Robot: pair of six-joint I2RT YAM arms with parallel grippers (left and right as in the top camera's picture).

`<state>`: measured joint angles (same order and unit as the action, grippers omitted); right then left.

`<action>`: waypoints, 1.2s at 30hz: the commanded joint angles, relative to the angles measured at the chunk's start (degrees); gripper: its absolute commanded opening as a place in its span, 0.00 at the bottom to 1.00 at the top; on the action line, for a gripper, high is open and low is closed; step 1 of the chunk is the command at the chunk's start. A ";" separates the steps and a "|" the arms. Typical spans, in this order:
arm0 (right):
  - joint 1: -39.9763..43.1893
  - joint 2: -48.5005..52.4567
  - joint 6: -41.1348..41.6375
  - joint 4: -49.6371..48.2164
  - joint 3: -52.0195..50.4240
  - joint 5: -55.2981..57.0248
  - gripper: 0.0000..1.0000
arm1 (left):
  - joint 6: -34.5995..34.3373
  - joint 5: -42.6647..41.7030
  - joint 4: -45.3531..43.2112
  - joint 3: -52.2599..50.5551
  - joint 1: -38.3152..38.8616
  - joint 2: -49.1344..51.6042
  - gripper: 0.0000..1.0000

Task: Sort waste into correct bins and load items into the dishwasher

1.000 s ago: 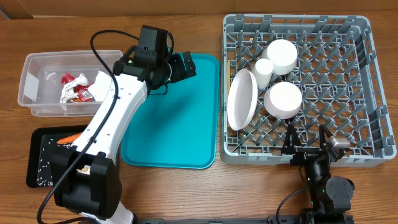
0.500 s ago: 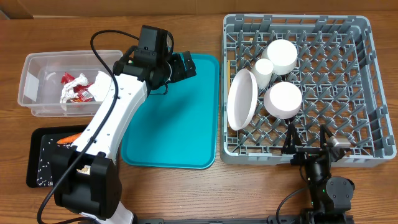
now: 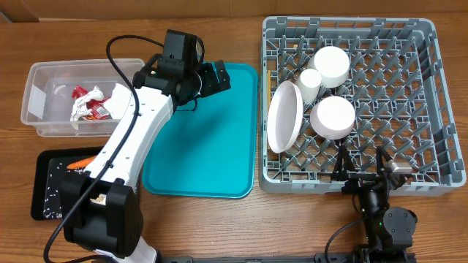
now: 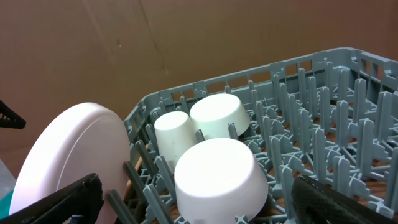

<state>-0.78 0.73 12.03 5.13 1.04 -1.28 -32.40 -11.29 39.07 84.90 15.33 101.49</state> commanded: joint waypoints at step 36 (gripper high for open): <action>0.26 0.09 -12.26 -0.28 -0.57 0.72 1.00 | 1.11 0.33 -0.11 0.72 0.07 0.09 1.00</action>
<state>-0.78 0.75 0.01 5.17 1.04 -1.02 -32.40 -11.29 39.07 84.90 15.33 101.49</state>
